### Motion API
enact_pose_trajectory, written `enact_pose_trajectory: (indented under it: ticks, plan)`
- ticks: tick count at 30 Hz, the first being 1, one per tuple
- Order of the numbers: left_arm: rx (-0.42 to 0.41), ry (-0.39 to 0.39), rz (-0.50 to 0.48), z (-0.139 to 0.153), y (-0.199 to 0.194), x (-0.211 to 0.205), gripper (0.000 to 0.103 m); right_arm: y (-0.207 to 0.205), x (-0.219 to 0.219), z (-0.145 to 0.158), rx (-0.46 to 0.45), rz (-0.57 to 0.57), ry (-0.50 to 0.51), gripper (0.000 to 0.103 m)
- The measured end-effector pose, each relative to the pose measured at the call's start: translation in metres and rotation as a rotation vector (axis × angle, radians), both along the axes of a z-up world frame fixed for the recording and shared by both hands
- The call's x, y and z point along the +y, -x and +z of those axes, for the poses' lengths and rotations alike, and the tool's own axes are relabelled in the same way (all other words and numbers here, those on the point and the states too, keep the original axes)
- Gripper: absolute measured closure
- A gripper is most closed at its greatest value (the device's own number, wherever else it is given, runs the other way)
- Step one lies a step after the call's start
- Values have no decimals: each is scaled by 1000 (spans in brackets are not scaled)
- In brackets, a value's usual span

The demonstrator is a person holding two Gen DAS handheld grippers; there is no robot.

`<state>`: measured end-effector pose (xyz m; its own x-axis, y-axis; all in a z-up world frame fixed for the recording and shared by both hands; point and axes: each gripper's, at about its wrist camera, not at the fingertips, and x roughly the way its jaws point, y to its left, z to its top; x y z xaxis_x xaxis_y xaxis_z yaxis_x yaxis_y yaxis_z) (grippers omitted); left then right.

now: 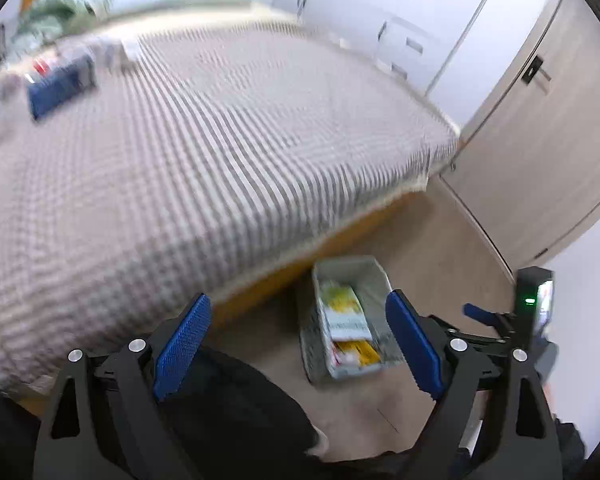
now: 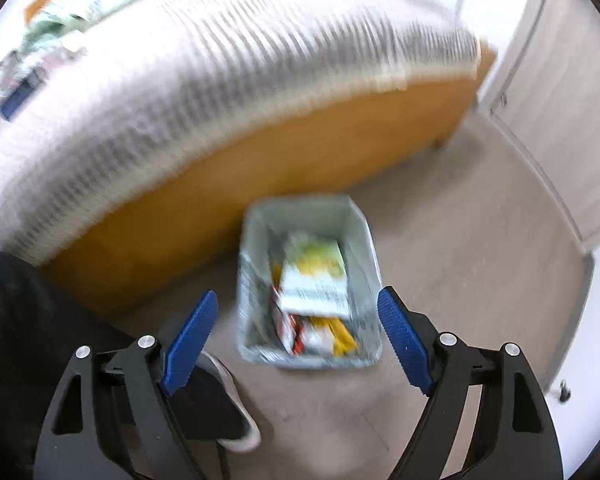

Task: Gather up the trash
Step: 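Move both tools back over the bed toward the remaining trash, then grasp the clear plastic tray with the left tool while the right tool grasps the white tissue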

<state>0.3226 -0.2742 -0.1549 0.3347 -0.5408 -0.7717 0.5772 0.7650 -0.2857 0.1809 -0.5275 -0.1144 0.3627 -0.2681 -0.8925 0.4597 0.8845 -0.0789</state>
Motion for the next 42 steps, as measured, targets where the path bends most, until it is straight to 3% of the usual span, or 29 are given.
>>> enact_pose_trajectory:
  ticks: [5, 8, 13, 21, 27, 30, 33, 34, 39, 40, 41, 42]
  plan:
    - [-197, 62, 104, 50, 3, 63, 10, -27, 60, 68, -172, 161, 111, 24]
    - [-247, 71, 179, 66, -5, 95, 9, -48, 91, 94, -253, 250, 126, 24]
    - [-240, 65, 276, 72, -28, 137, 8, -83, 124, 112, -318, 333, 88, 24]
    - [-222, 34, 407, 75, -94, 192, 8, -142, 152, 114, -325, 407, 62, 24]
    - [-229, 1, 602, 72, -182, 232, 7, -192, 159, 109, -323, 413, 32, 24]
    - [-267, -51, 750, 64, -253, 236, 7, -220, 164, 103, -329, 419, -1, 24]
    - [-242, -92, 823, 51, -319, 224, 7, -248, 172, 98, -331, 440, -33, 24]
    - [-222, -133, 849, 42, -352, 215, 7, -259, 177, 96, -331, 455, -37, 24]
    - [-191, -333, 889, 9, -434, 188, 7, -304, 191, 88, -314, 519, -31, 24]
    - [-187, -358, 890, 4, -442, 190, 10, -312, 193, 87, -312, 529, -31, 24]
    - [-195, -351, 875, 1, -442, 195, 34, -327, 197, 87, -314, 553, -29, 24]
    - [-225, -307, 861, 2, -433, 204, 45, -338, 201, 88, -316, 574, -25, 24]
